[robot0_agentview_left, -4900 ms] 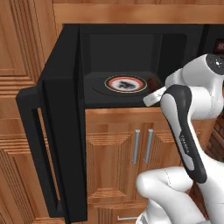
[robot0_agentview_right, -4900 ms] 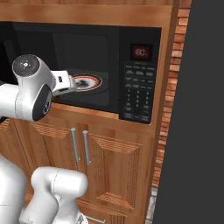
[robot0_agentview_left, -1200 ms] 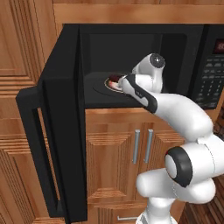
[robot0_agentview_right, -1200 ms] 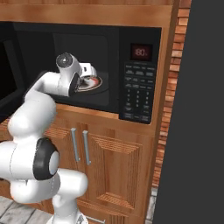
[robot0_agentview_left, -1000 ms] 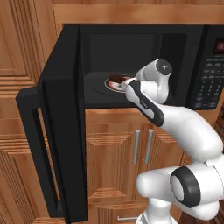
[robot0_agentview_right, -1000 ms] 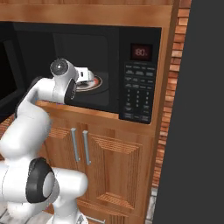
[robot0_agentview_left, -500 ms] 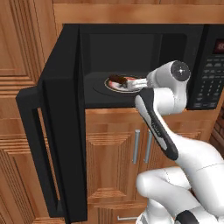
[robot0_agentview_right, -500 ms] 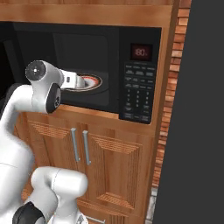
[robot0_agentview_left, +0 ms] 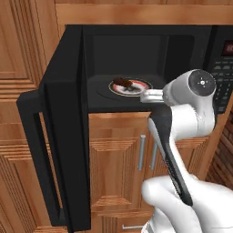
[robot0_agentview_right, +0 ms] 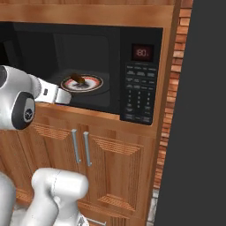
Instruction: Pick the sweet potato from the counter and place it in the microwave.
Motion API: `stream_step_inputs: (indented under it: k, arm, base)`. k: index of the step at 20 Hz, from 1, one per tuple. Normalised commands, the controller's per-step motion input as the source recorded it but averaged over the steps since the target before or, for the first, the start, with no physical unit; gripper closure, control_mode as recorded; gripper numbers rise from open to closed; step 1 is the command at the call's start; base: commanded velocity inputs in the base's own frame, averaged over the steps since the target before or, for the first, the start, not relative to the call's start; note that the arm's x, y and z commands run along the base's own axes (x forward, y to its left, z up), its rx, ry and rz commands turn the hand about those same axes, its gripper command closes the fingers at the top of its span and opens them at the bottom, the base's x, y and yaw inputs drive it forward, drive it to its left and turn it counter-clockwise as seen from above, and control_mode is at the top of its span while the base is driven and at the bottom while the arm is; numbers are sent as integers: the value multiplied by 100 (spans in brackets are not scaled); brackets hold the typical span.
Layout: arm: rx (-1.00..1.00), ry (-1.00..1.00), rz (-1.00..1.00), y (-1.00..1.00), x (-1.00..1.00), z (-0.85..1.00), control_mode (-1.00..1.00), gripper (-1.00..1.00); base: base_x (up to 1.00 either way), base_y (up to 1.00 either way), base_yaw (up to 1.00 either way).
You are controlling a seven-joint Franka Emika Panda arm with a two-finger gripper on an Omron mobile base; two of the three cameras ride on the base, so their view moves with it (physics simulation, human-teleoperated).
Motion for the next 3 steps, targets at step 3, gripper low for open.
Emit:
stream_step_inputs:
  k: [3]
  arm:
    - [10,0,-13,0,-100,-17,-100,-100]
  base:
    - [0,0,0]
